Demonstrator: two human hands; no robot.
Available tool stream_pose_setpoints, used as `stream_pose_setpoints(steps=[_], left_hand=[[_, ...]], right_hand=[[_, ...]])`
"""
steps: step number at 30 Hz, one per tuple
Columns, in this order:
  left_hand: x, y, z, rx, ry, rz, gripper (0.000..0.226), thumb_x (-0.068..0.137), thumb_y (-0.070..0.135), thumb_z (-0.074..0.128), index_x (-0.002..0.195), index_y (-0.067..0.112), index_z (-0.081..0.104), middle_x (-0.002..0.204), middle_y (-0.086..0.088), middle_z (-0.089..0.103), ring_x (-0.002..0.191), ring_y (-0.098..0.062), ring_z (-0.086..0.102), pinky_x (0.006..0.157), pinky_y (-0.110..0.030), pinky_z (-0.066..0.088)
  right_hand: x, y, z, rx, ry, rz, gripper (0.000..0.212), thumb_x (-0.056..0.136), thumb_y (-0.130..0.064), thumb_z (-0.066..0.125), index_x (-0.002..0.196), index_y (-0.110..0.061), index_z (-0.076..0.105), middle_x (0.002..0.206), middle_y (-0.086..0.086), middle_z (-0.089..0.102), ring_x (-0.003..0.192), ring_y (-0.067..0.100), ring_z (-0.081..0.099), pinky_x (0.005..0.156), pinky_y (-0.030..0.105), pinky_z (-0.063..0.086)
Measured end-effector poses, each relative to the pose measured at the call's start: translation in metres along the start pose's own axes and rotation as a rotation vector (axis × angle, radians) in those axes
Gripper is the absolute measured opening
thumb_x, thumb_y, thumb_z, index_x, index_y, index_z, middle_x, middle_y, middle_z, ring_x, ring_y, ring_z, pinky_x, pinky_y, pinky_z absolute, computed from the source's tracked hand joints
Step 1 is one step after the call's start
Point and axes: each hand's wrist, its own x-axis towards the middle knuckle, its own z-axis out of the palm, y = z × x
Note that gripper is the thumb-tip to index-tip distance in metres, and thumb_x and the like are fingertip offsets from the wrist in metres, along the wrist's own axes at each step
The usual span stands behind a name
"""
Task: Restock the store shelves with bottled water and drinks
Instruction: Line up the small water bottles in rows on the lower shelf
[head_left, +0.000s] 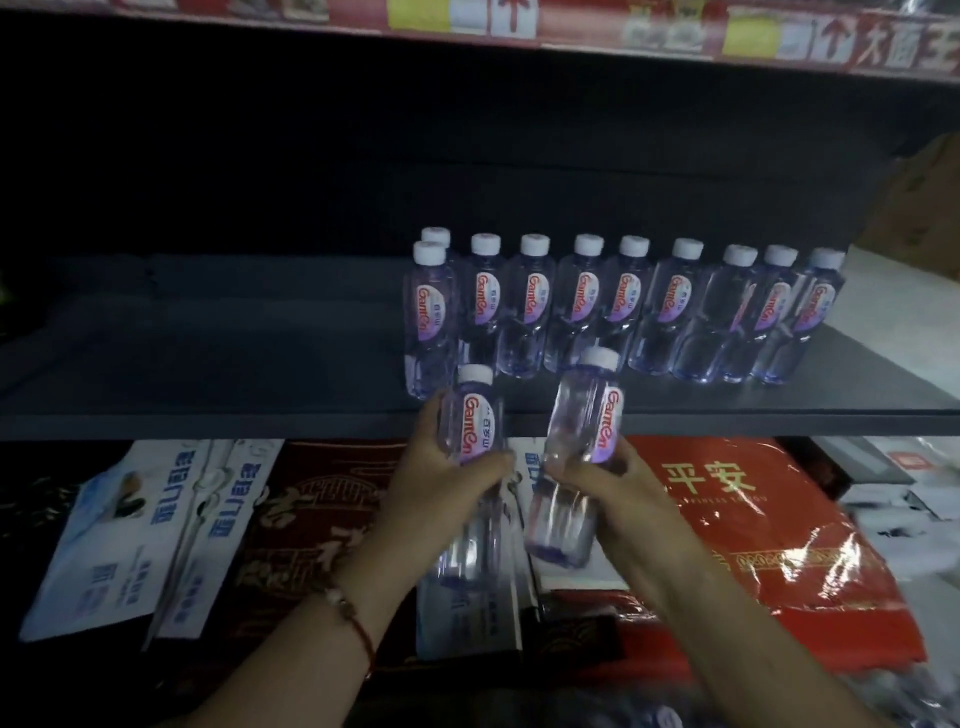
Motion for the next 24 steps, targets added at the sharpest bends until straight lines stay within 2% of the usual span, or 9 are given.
stream_pose_setpoints(steps=[2,3,7,9,13,16,18,22,24], left_hand=[[-0.001,0.004,-0.004,0.047,0.049,0.062,0.045,0.081,0.009,0.076,0.111,0.036,0.056,0.079,0.022,0.071,0.067,0.005,0.068,0.053,-0.009,0.048],[-0.001,0.007,-0.006,0.034,0.064,0.068,0.041,0.082,0.009,0.076,0.109,0.033,0.057,0.080,0.019,0.072,0.067,0.005,0.067,0.052,-0.008,0.047],[0.005,0.012,-0.017,-0.039,0.138,0.092,0.040,0.080,0.010,0.076,0.113,0.026,0.059,0.089,0.001,0.071,0.067,-0.002,0.068,0.053,-0.014,0.051],[0.009,0.012,-0.022,-0.012,0.168,0.121,0.043,0.079,0.011,0.077,0.114,0.029,0.058,0.086,0.007,0.071,0.069,-0.002,0.068,0.057,-0.021,0.054],[0.016,0.006,-0.032,0.023,0.190,0.159,0.043,0.080,0.012,0.075,0.114,0.031,0.057,0.082,0.016,0.068,0.070,-0.001,0.066,0.063,-0.027,0.057],[0.022,0.004,-0.037,-0.003,0.210,0.175,0.044,0.082,0.011,0.075,0.117,0.030,0.057,0.084,0.016,0.069,0.071,0.002,0.066,0.061,-0.022,0.055],[0.025,0.004,-0.039,-0.020,0.213,0.176,0.046,0.083,0.011,0.075,0.121,0.031,0.056,0.087,0.017,0.069,0.074,0.003,0.066,0.059,-0.017,0.053],[0.030,0.002,-0.041,-0.017,0.207,0.167,0.050,0.084,0.013,0.076,0.125,0.032,0.055,0.090,0.017,0.070,0.077,0.005,0.066,0.057,-0.012,0.050],[0.032,0.001,-0.041,-0.010,0.207,0.168,0.048,0.083,0.012,0.076,0.123,0.031,0.056,0.090,0.019,0.069,0.077,0.006,0.066,0.059,-0.011,0.049]], right_hand=[[0.012,-0.008,0.008,-0.123,-0.035,-0.072,0.043,0.078,0.001,0.076,0.115,-0.017,0.066,0.106,0.010,0.073,0.097,0.029,0.071,0.071,0.028,0.059],[0.019,-0.014,0.014,-0.181,-0.051,-0.101,0.042,0.078,0.002,0.076,0.115,-0.017,0.066,0.105,0.008,0.074,0.096,0.024,0.072,0.071,0.025,0.058],[0.058,-0.038,0.037,-0.358,-0.059,-0.197,0.042,0.076,-0.006,0.082,0.113,-0.016,0.065,0.101,0.002,0.075,0.093,0.018,0.073,0.077,0.029,0.058],[0.079,-0.044,0.047,-0.426,-0.042,-0.237,0.041,0.076,-0.009,0.083,0.112,-0.018,0.065,0.100,-0.001,0.075,0.092,0.015,0.072,0.077,0.027,0.057],[0.109,-0.051,0.065,-0.530,-0.005,-0.288,0.035,0.079,-0.006,0.080,0.109,-0.013,0.063,0.092,-0.006,0.071,0.080,0.004,0.067,0.063,0.012,0.052],[0.129,-0.041,0.068,-0.555,-0.002,-0.296,0.040,0.080,-0.010,0.080,0.116,-0.013,0.063,0.100,-0.002,0.073,0.092,0.011,0.070,0.084,0.027,0.059],[0.136,-0.033,0.070,-0.544,0.032,-0.328,0.041,0.080,-0.016,0.081,0.117,-0.016,0.063,0.103,-0.003,0.073,0.095,0.011,0.070,0.087,0.031,0.058],[0.133,-0.022,0.075,-0.600,0.117,-0.401,0.040,0.081,-0.022,0.082,0.111,-0.020,0.056,0.094,-0.015,0.063,0.082,-0.006,0.059,0.067,0.010,0.046],[0.132,-0.011,0.071,-0.621,0.084,-0.414,0.042,0.081,-0.015,0.082,0.113,-0.023,0.056,0.099,-0.017,0.063,0.084,-0.013,0.059,0.071,0.006,0.047]])
